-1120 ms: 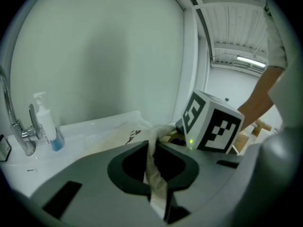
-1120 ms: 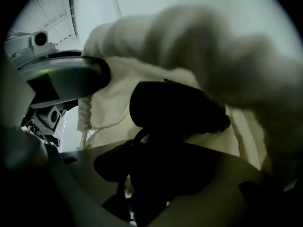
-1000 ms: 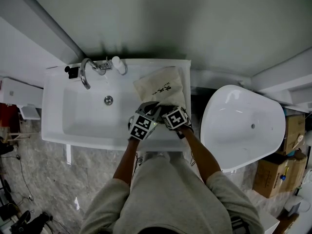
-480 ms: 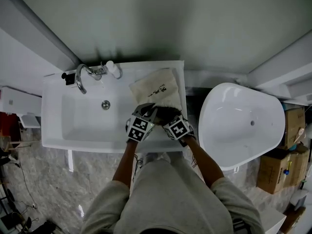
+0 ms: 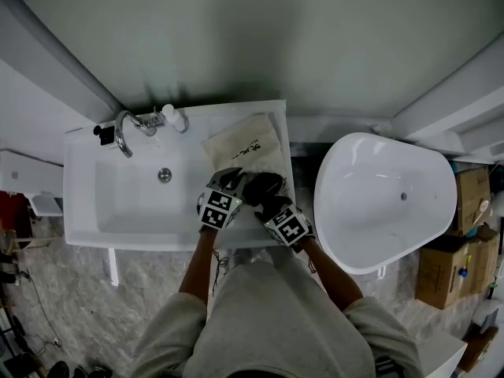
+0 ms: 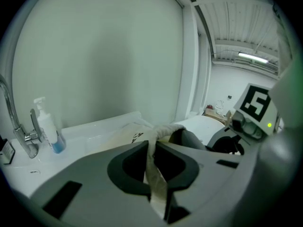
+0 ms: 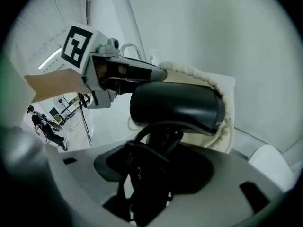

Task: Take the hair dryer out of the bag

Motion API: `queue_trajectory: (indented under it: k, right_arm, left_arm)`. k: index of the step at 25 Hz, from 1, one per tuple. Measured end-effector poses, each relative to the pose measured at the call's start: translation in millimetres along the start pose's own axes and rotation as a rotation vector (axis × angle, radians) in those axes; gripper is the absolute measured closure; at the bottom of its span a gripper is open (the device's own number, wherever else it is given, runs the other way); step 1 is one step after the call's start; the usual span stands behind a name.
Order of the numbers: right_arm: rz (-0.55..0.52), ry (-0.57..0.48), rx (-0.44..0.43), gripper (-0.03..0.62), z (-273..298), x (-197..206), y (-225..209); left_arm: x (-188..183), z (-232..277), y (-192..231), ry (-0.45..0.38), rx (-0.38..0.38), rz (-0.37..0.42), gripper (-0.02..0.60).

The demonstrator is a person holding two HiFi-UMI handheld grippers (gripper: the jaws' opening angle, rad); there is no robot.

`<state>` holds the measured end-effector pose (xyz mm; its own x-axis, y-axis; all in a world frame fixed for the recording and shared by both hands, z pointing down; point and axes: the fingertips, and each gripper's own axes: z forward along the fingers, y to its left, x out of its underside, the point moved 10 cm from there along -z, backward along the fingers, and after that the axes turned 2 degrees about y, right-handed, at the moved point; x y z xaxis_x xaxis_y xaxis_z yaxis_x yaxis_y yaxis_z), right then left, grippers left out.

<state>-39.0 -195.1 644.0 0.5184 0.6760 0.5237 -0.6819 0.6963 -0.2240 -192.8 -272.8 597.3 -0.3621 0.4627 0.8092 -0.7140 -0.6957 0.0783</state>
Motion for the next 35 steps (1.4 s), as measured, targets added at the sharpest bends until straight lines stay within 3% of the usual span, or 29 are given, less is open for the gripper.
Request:
queue_trajectory:
  k: [7,15,27,31,35]
  right_arm:
    - [0.001,-0.1,-0.004,0.35,-27,14,15]
    - [0.019,-0.298,0.015,0.35,-63,25,20]
    - [0.008,-0.468,0.074,0.35,-102,-11,10]
    - [-0.006,-0.506,0.102,0.35,-105,-29,-1]
    - [-0.003,-0.533,0.113,0.35,-104,-44,-9]
  left_arm:
    - [-1,2,-3,0.006,0.0,-0.007,0.546]
    - [4,3,-8,0.024,0.0,-0.025,0.546]
    - [1,-1,-15,0.004,0.007,-0.008,0.543]
    - [1,-5,-19,0.002,0.037,-0.009,0.503]
    - [1,-13,-20,-0.017,0.06,-0.008,0.402]
